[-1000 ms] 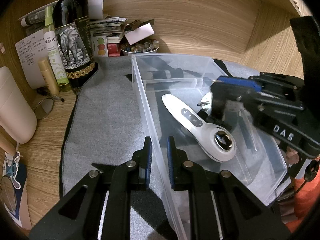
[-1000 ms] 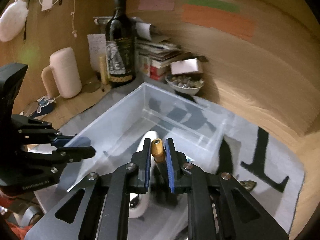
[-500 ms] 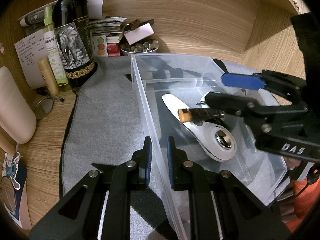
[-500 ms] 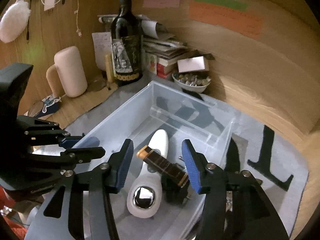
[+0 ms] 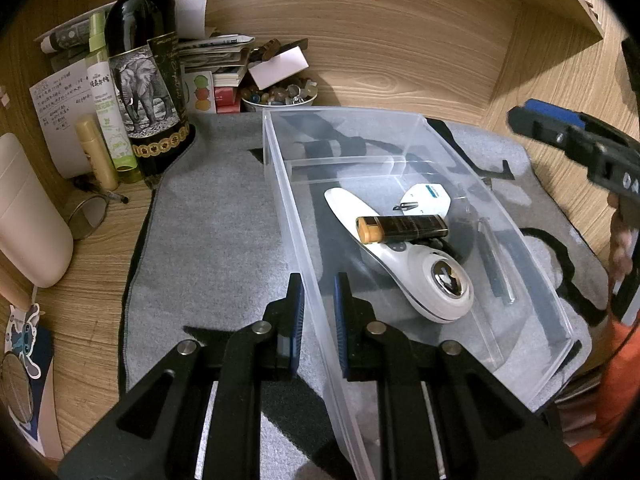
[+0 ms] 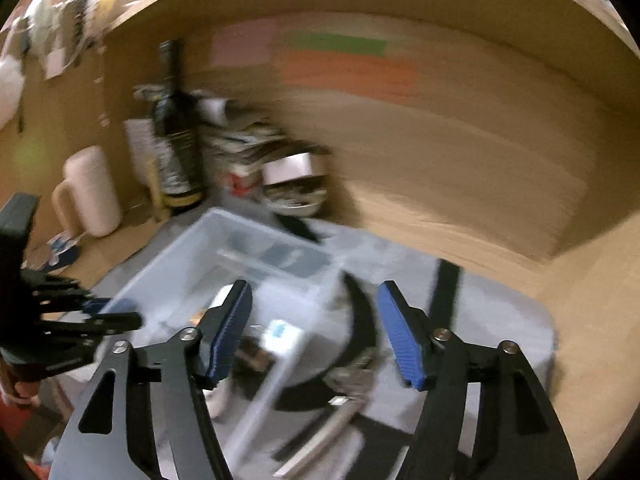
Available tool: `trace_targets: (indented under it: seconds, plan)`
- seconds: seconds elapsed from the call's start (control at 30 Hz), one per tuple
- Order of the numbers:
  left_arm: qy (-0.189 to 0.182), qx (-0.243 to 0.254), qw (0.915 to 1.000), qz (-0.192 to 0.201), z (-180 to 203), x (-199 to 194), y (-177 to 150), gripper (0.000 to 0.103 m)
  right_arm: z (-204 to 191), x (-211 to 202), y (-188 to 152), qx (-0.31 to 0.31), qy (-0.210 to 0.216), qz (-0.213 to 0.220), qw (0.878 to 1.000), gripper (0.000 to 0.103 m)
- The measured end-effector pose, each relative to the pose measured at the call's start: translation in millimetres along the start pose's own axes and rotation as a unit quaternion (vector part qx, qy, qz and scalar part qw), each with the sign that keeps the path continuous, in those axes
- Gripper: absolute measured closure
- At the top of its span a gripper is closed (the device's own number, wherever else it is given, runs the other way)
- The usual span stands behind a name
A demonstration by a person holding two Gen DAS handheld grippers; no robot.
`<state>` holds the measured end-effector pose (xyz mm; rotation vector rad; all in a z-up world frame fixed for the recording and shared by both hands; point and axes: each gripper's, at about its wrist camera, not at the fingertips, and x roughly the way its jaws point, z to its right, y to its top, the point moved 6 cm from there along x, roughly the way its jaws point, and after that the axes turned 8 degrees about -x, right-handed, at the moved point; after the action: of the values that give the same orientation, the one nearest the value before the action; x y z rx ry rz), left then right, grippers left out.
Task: Organize rigid objects
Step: 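Move the right gripper to the mat and grasp the round black cap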
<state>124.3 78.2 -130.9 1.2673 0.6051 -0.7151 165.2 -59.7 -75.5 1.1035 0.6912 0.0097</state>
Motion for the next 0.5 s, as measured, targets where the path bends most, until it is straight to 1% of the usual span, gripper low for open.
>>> trace_targets:
  seconds: [0.07, 0.23, 0.37, 0.5]
  plan:
    - [0.000, 0.000, 1.0000, 0.000, 0.1, 0.0, 0.0, 0.089, 17.6, -1.5, -4.0, 0.017, -0.016, -0.001, 1.000, 0.034]
    - [0.000, 0.000, 1.0000, 0.000, 0.0, 0.0, 0.0, 0.089, 56.9, 8.1, -23.7, 0.051, -0.049, -0.028, 0.997, 0.033]
    - [0.000, 0.000, 1.0000, 0.000, 0.0, 0.0, -0.1, 0.089, 73.5, 25.8, -42.6, 0.064, -0.060, -0.059, 0.994, 0.033]
    - [0.000, 0.000, 1.0000, 0.000, 0.0, -0.1, -0.1, 0.089, 83.2, 46.8, -59.0, 0.081, -0.057, -0.087, 0.991, 0.033]
